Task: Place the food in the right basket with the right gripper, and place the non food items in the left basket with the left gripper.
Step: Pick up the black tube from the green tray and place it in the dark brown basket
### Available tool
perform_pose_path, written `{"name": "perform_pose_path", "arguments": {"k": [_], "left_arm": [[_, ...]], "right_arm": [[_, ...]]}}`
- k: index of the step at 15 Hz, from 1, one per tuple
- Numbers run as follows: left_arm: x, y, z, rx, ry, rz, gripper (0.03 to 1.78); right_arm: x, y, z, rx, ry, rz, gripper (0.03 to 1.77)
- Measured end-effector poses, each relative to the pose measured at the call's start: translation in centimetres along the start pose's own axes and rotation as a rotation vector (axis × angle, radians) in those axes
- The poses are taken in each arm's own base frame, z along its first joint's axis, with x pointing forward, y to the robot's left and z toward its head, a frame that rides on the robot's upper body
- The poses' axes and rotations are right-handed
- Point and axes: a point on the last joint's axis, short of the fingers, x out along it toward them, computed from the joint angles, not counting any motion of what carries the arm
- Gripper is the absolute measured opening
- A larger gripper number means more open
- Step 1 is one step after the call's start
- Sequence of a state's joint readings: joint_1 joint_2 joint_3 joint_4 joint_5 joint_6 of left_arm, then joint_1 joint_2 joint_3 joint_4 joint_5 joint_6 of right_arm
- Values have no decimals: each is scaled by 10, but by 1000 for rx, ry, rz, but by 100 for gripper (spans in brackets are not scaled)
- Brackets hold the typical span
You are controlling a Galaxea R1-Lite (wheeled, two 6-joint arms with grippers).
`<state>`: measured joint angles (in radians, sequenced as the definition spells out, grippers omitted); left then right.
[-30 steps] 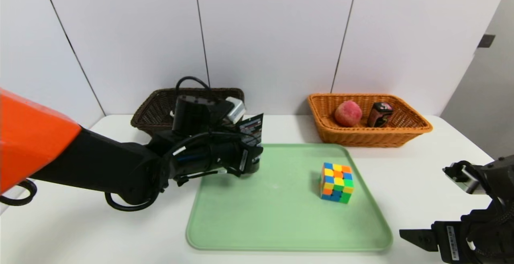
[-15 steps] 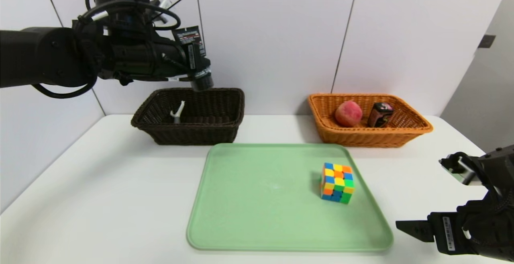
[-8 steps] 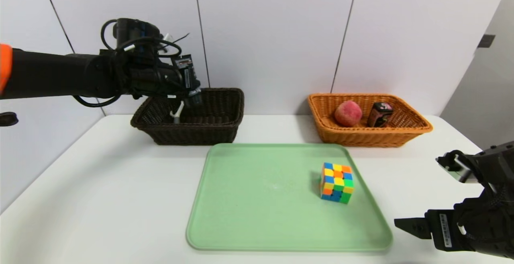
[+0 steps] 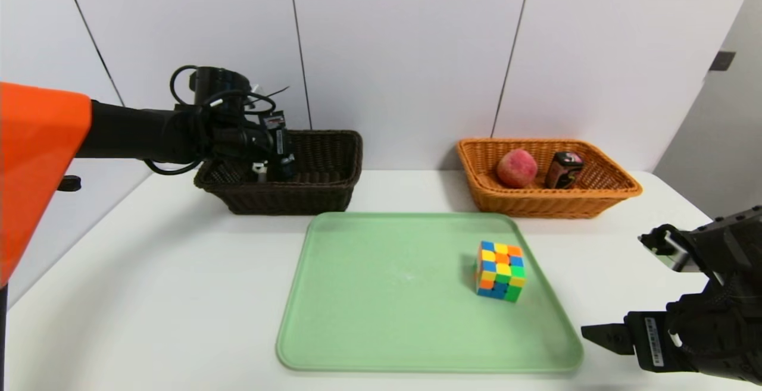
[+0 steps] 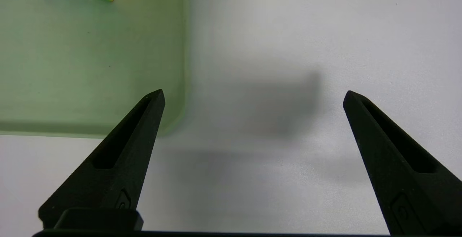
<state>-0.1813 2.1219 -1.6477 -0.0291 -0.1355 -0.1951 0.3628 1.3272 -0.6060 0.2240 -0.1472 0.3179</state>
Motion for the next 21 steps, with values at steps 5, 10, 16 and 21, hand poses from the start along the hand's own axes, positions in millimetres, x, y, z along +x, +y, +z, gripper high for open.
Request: {"name": "perform_pose_path", "arguments": {"k": [5,10,16,21], "left_arm": [[19,7,-12,9,16,7,48],[25,10,-18,7,34,15,48],[28,11,-18,6,34,16,113],[-8,-6,14,27,-63,-12,140]], "right_arm": [[1,0,0,1,3,-3,171],[0,0,0,1,2,-2,171],[-1,0,0,1,-4,-3,171],[-1,-1,-1,4,-4,-3,171]]}}
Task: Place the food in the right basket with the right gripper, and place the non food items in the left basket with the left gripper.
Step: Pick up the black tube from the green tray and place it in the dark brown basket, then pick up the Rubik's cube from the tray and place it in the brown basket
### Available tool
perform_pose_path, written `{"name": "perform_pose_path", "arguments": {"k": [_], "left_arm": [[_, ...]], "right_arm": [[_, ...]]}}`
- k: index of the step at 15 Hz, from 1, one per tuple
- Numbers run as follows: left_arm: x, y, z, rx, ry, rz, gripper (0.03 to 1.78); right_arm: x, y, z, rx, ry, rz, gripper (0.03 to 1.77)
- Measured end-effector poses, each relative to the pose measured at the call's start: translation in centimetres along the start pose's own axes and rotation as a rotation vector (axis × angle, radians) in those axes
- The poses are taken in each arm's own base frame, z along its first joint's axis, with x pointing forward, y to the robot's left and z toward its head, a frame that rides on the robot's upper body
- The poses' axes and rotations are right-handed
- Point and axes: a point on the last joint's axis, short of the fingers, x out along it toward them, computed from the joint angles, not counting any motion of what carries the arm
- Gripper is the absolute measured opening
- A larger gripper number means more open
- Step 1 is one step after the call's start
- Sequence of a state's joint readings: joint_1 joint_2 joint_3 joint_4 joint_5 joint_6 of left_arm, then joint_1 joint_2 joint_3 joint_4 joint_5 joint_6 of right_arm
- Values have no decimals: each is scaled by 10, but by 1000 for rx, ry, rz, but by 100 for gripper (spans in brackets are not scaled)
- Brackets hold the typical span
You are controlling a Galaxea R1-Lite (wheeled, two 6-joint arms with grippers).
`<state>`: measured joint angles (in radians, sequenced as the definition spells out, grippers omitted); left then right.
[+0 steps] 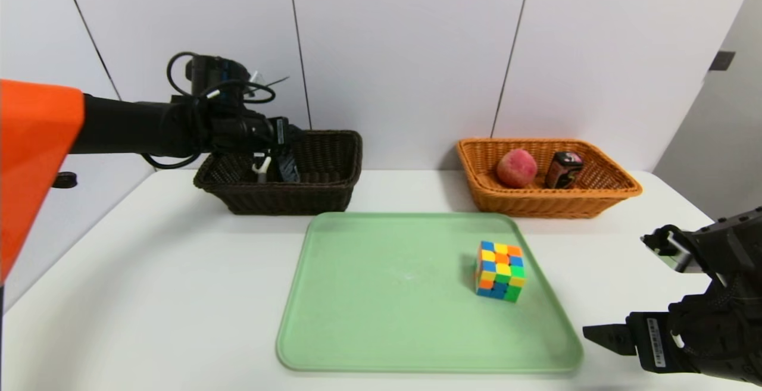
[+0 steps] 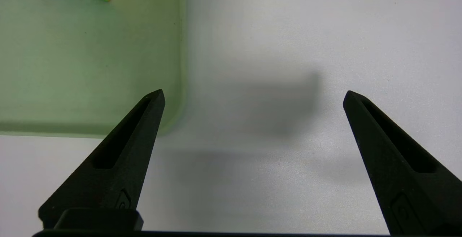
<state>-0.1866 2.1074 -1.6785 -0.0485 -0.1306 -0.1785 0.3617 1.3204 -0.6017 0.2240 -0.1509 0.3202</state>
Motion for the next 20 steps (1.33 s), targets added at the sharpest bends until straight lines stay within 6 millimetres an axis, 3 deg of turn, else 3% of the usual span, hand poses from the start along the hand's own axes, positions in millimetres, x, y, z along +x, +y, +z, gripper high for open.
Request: {"name": "perform_pose_path", "arguments": {"k": [3,6,7,9,11,14,20], "left_arm": [[-52,-25,33,20,-61,-39,149],[-109,-71,58,38,-17,-95,156],[-124,-90,61,48,19,-107,158],[-140,-133,46,101,133,-109,161],[-139,-171,25,171,189,-88,163],[-120,-220,-2,199,165,-84,165],[-88,-291,-56,117,129,-163,167]], "right_arm": [[0,0,1,-3,0,2,171],[0,1,2,-3,-1,5,171],[0,1,3,-2,-3,4,171],[0,2,5,-4,-8,8,171],[0,2,6,-1,-12,6,171],[-1,2,6,-2,-14,4,171],[-1,2,7,0,-19,5,171]]}}
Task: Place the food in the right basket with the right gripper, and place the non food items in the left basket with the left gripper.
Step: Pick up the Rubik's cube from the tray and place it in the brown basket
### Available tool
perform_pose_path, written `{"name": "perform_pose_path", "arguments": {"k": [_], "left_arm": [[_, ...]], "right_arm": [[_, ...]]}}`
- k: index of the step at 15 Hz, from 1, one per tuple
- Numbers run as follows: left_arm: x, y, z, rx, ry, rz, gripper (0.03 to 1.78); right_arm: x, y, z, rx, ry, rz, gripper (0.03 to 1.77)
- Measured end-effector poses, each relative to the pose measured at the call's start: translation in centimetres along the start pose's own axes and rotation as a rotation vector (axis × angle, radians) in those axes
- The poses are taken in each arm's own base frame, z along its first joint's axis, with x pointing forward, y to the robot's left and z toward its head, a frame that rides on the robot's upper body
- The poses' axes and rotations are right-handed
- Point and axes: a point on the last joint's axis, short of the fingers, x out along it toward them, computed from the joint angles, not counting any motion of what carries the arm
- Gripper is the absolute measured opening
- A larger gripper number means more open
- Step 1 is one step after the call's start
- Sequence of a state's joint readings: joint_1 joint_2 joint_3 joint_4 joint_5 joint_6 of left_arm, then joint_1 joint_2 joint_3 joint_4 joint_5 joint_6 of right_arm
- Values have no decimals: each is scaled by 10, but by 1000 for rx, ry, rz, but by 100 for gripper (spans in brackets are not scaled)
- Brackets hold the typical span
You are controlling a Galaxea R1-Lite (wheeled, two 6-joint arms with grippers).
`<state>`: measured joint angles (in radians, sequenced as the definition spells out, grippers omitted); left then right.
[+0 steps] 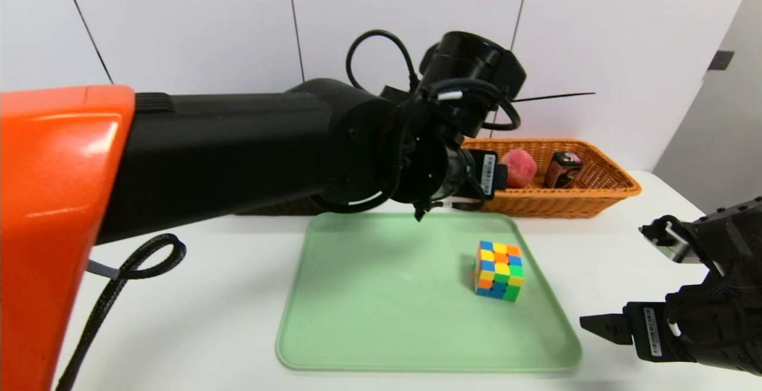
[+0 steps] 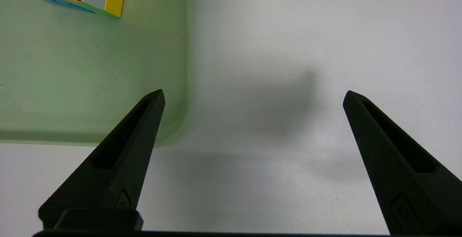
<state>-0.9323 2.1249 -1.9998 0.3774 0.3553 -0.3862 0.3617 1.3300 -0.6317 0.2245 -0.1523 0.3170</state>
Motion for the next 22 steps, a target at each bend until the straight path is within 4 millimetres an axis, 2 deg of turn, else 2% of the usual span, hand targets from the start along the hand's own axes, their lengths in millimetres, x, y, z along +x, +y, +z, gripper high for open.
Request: {"name": "perform_pose_path", "arguments": {"k": [5,10,22], "left_arm": [[19,-32,-34,-82,62,-39,169],[24,-57,-62,-87,134,-55,169],[42,-69,-90,-39,152,-1,169]], "right_arm": [[1,0,-1,1,6,-2,171],[3,-1,-3,6,18,-9,171],[4,-2,-4,9,26,-14,171]]}}
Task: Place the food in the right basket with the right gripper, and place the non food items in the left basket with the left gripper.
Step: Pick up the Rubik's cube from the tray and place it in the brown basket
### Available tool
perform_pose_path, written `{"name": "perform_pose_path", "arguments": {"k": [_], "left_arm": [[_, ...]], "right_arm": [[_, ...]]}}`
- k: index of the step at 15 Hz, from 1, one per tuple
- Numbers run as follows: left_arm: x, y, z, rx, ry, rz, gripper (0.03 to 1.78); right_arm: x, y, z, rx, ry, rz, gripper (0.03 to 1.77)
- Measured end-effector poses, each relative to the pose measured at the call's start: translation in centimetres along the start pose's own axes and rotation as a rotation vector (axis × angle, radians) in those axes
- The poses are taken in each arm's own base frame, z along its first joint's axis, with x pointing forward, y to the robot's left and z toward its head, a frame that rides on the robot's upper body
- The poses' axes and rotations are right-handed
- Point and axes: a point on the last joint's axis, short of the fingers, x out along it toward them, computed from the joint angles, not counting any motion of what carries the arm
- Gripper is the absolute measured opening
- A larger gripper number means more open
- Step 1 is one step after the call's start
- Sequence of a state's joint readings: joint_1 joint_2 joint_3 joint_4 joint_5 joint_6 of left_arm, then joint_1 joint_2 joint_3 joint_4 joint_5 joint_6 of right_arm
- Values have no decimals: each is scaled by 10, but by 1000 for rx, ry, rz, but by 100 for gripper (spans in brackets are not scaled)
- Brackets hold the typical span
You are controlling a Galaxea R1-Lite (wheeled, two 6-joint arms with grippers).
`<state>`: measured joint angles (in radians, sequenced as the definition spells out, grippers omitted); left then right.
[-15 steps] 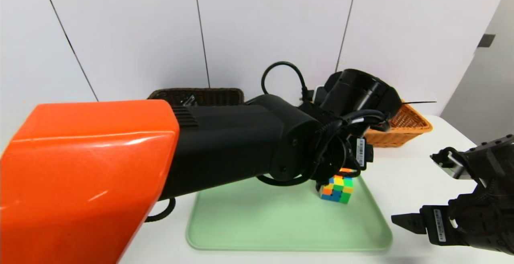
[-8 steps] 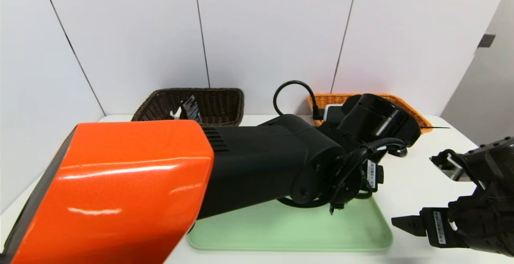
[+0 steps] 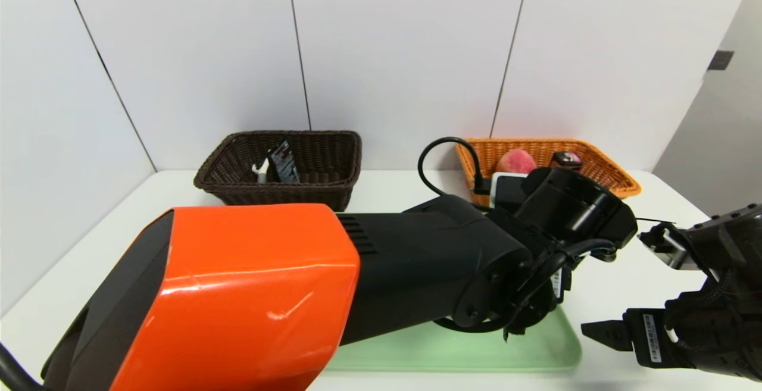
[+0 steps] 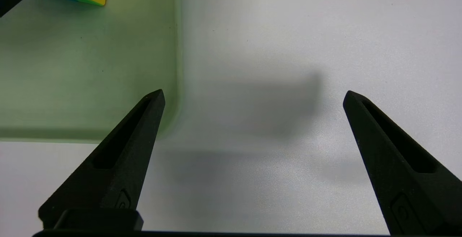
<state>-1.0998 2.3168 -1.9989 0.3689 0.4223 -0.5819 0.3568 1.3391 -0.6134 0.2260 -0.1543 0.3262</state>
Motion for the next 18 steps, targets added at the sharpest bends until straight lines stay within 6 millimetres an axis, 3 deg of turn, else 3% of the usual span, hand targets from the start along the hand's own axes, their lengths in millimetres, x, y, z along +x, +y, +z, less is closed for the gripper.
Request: {"name": "perform_pose_path", "arguments": {"k": [18], "left_arm": [[26,-10,-19,78,-45,30,169]], "right_arm": [[2,-2,-3,4,12,-5,171]]}}
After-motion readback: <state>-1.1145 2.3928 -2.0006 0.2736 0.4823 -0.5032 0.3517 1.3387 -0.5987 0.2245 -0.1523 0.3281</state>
